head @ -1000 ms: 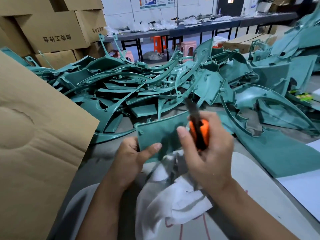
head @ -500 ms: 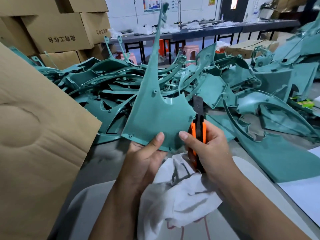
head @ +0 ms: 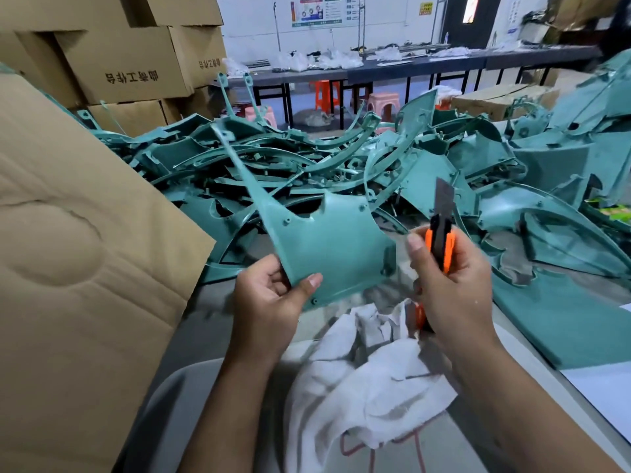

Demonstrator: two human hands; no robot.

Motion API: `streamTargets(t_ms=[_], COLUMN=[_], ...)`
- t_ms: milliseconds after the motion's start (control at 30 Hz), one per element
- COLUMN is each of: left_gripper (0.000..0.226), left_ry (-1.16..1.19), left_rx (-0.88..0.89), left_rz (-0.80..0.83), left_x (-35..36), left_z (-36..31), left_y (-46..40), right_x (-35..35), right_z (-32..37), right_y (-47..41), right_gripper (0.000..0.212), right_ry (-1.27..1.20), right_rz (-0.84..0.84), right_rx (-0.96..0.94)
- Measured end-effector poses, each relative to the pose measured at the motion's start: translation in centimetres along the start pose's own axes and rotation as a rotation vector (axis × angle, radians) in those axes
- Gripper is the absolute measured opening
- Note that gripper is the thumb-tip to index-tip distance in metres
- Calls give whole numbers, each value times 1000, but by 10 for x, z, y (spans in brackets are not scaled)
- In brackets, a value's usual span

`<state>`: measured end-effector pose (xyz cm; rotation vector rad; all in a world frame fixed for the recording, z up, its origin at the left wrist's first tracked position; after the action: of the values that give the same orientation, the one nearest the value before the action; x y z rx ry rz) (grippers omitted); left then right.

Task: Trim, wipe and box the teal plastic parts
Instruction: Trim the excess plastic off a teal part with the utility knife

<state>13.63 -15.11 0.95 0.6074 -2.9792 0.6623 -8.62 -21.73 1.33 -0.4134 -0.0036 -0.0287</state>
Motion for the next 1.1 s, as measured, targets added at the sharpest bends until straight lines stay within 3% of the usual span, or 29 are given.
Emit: streamTargets(t_ms=[100, 233, 367, 433, 500, 800, 1100], left_gripper=[26, 30, 9, 37, 46, 35, 40], left_ry=[45, 121, 142, 66, 44, 174, 211], left_rx=[77, 99, 5, 4, 6, -58, -43], left_rz=[-171, -284, -413, -498, -540, -529, -532], left_x=[-5, 10, 24, 26, 28, 40, 40], left_z=[-3, -13, -19, -15, -11, -3, -8], left_y=[-1, -14, -30, -32, -33, -30, -27], right_x=[-2, 12, 20, 23, 29, 38, 40], right_z=[4, 9, 14, 14, 13, 9, 14], right_y=[-4, 1, 5, 8, 11, 15, 19], right_gripper=[39, 31, 27, 28, 28, 31, 33], right_ry=[191, 410, 412, 405, 418, 489, 513], right_rz=[-31, 72, 153, 176, 229, 282, 296], right_rx=[-185, -441, -531, -539, -526, -503, -530])
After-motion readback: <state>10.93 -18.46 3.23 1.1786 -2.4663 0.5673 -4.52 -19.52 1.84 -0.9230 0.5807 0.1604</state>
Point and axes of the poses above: each hand's wrist, its own y-axis away from the middle knuckle, its own x-axis out of the palm, z = x × y, the point moved 5 cm from there along -y, towards the middle knuckle
